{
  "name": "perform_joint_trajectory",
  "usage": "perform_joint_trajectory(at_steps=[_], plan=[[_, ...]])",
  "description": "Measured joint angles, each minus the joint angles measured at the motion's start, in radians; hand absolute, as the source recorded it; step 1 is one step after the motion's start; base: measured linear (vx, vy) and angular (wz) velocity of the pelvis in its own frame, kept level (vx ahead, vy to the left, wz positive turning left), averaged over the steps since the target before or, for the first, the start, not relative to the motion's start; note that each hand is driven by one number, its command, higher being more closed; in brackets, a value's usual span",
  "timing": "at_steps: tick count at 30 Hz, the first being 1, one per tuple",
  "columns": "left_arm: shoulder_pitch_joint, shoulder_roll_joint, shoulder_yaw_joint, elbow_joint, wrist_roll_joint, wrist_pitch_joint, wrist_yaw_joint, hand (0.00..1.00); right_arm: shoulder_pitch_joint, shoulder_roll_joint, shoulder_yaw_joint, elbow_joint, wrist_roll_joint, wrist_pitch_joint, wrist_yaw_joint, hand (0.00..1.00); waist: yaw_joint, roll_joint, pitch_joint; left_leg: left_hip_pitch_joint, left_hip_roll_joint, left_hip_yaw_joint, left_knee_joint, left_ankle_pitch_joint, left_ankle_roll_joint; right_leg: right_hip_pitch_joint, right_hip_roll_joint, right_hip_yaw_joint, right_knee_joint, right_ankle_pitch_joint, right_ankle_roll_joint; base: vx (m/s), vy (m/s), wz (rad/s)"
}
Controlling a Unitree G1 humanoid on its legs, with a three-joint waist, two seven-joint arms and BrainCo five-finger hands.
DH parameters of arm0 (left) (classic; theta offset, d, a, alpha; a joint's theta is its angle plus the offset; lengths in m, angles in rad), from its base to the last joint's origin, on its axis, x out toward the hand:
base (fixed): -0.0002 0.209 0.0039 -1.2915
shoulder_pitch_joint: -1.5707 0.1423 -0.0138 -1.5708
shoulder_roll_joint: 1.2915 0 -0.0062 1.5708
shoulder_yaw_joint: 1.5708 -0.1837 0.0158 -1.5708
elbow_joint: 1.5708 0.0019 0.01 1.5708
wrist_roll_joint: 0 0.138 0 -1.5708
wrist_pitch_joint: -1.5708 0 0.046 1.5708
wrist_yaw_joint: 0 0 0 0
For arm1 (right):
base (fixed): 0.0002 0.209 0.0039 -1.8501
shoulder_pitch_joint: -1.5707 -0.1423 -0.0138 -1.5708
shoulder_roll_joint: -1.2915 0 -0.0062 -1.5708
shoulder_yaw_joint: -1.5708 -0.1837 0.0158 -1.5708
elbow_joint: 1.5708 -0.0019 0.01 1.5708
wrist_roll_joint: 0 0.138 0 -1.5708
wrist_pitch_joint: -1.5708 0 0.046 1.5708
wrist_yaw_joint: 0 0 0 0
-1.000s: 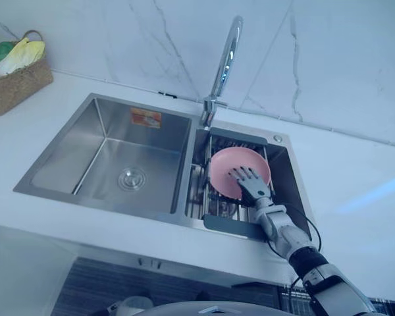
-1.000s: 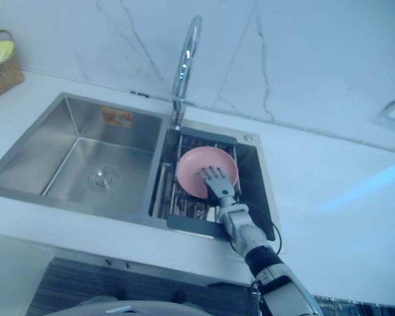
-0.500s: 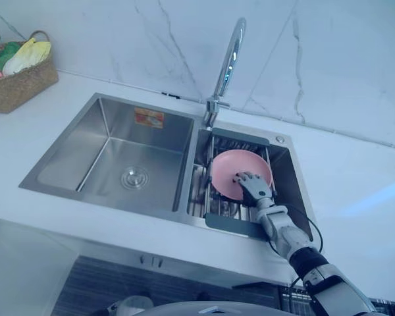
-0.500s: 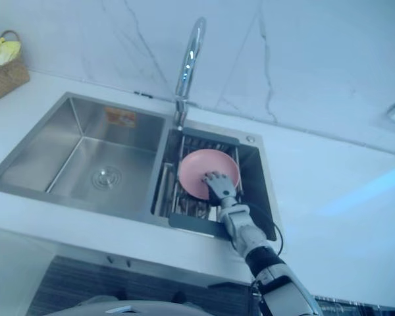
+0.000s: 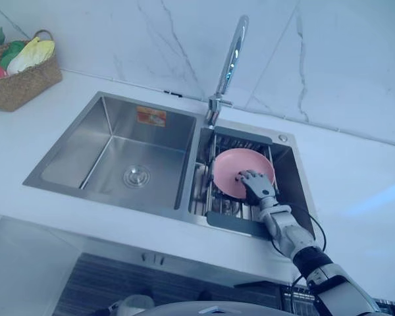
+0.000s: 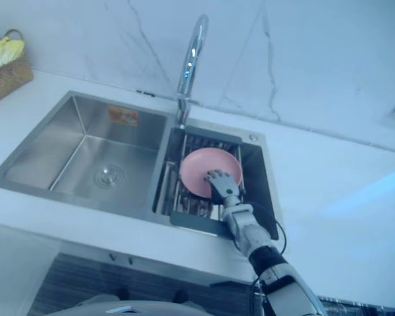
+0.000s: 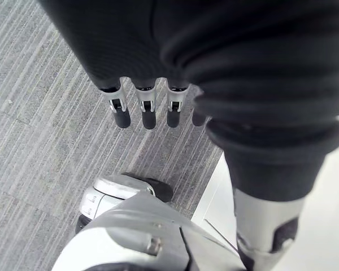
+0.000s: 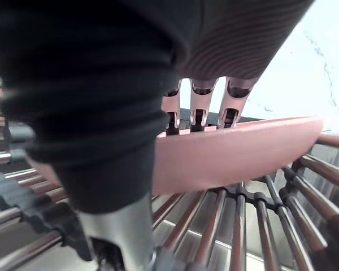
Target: Walk over to the sink, pick up the cup, carry it to the dishwasher, place the cup inside the dishwasher, then close the dishwasher door
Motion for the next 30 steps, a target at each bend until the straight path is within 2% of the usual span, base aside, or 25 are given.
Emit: perform_joint_trajectory(at_steps=[2, 3, 6, 8, 11, 19, 26, 27, 30], plan=[[0.003, -0.008, 0.001, -0.005, 0.001, -0.001, 0.000, 0.00, -0.001, -0.015, -0.012, -0.037, 0.015, -0.005, -0.059, 1.00, -0.002, 0.005, 0.003, 0.000, 0.000, 0.006, 0.001, 0.000, 0.000, -0.003, 0.000, 0.006, 0.000, 0.003, -0.001, -0.01, 0.005, -0.08], [0.004, -0.012, 0.001, -0.006, 0.002, -0.001, -0.001, 0.00, -0.013, -0.026, -0.048, -0.077, 0.026, -0.004, -0.106, 1.00, -0.002, 0.022, 0.012, 0.000, -0.001, 0.009, 0.001, 0.000, 0.000, -0.004, -0.001, 0.010, 0.000, 0.004, 0.000, -0.01, 0.009, -0.08], [0.016, -0.033, 0.000, -0.007, 0.014, -0.001, -0.002, 0.00, -0.073, -0.072, -0.104, -0.125, 0.076, -0.003, -0.160, 1.00, -0.002, 0.054, 0.016, -0.004, 0.001, 0.014, 0.000, -0.001, 0.001, -0.013, 0.001, 0.015, 0.000, 0.005, 0.000, 0.02, -0.003, -0.04], [0.027, -0.033, 0.000, -0.008, 0.018, -0.002, -0.001, 0.00, -0.101, -0.090, -0.132, -0.151, 0.106, -0.003, -0.180, 1.00, -0.001, 0.056, 0.013, -0.002, 0.008, 0.013, 0.001, 0.000, -0.001, -0.013, 0.007, 0.015, 0.000, 0.006, -0.001, 0.06, -0.021, 0.00], [0.031, -0.033, 0.000, -0.008, 0.018, -0.001, -0.002, 0.00, -0.114, -0.098, -0.165, -0.201, 0.148, -0.005, -0.189, 1.00, 0.001, 0.044, 0.012, 0.002, 0.012, 0.014, 0.000, 0.003, 0.003, -0.013, 0.011, 0.015, 0.000, 0.005, 0.000, 0.05, -0.006, -0.02], [0.043, -0.022, 0.000, -0.008, 0.017, -0.002, 0.001, 0.00, -0.132, -0.098, -0.201, -0.277, 0.232, -0.014, -0.173, 1.00, 0.001, 0.007, -0.001, 0.008, 0.006, 0.016, 0.003, 0.005, 0.006, -0.012, 0.004, 0.016, -0.001, 0.005, 0.000, -0.02, 0.001, 0.00], [0.049, -0.021, -0.001, -0.008, 0.013, -0.002, 0.001, 0.00, -0.131, -0.097, -0.202, -0.290, 0.252, -0.045, -0.062, 1.00, -0.001, 0.005, -0.003, 0.001, 0.006, 0.018, -0.002, 0.012, 0.009, -0.013, 0.004, 0.015, -0.001, 0.006, -0.001, -0.02, -0.004, 0.00], [0.049, -0.021, -0.002, -0.008, 0.011, -0.002, 0.001, 0.00, -0.131, -0.097, -0.199, -0.290, 0.262, -0.051, -0.040, 0.00, -0.001, 0.004, -0.003, 0.002, 0.006, 0.018, -0.002, 0.013, 0.009, -0.013, 0.004, 0.015, -0.001, 0.006, -0.002, 0.00, 0.000, 0.00], [0.050, -0.019, -0.004, -0.007, -0.003, -0.002, 0.001, 0.00, -0.130, -0.092, -0.194, -0.286, 0.290, -0.056, 0.029, 0.00, 0.000, 0.003, -0.004, 0.002, 0.006, 0.018, -0.003, 0.013, 0.009, -0.013, 0.004, 0.015, -0.001, 0.008, -0.003, 0.00, 0.000, 0.00]])
